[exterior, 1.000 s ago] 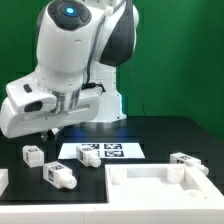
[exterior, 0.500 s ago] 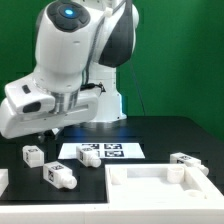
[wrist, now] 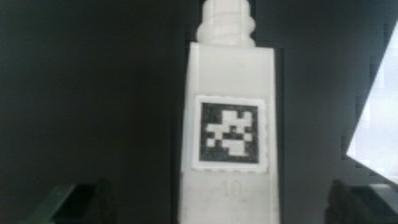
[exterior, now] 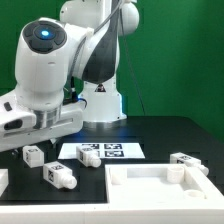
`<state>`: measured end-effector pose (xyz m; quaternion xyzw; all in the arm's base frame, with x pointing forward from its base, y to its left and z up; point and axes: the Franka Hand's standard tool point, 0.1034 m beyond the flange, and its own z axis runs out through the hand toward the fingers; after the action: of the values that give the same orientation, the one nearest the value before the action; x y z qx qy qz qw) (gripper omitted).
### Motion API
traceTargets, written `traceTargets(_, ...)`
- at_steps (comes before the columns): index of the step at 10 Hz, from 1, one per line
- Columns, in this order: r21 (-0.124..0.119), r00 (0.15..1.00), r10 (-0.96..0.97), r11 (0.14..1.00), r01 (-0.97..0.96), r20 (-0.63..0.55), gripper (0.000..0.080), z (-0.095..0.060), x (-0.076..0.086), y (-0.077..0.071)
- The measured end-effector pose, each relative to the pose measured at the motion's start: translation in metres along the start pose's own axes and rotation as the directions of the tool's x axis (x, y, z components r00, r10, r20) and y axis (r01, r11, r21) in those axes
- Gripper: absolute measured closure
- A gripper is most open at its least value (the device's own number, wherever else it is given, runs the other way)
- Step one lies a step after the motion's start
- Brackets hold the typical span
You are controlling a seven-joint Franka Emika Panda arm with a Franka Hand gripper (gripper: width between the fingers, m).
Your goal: Assemble one leg
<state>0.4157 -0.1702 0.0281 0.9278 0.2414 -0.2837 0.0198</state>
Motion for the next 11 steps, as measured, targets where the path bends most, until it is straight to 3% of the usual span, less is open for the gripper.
traceTargets(3, -0.002, 1.0, 0.003, 1.0, -0.003, 0.005, 0.0151, 0.001, 0.0, 0.0)
traceTargets(4, -0.04, 0.998, 0.052, 0.998, -0.05, 0.039, 0.0151, -0.004, -0.001, 0.001)
traceTargets(5, -0.097, 0.997, 0.055, 0.994, -0.05, 0.051, 0.0151, -0.013, 0.006, 0.0)
traceTargets(11, -0.101, 0.997, 0.056, 0.994, -0.05, 0.057, 0.0151, -0.009, 0.005, 0.0)
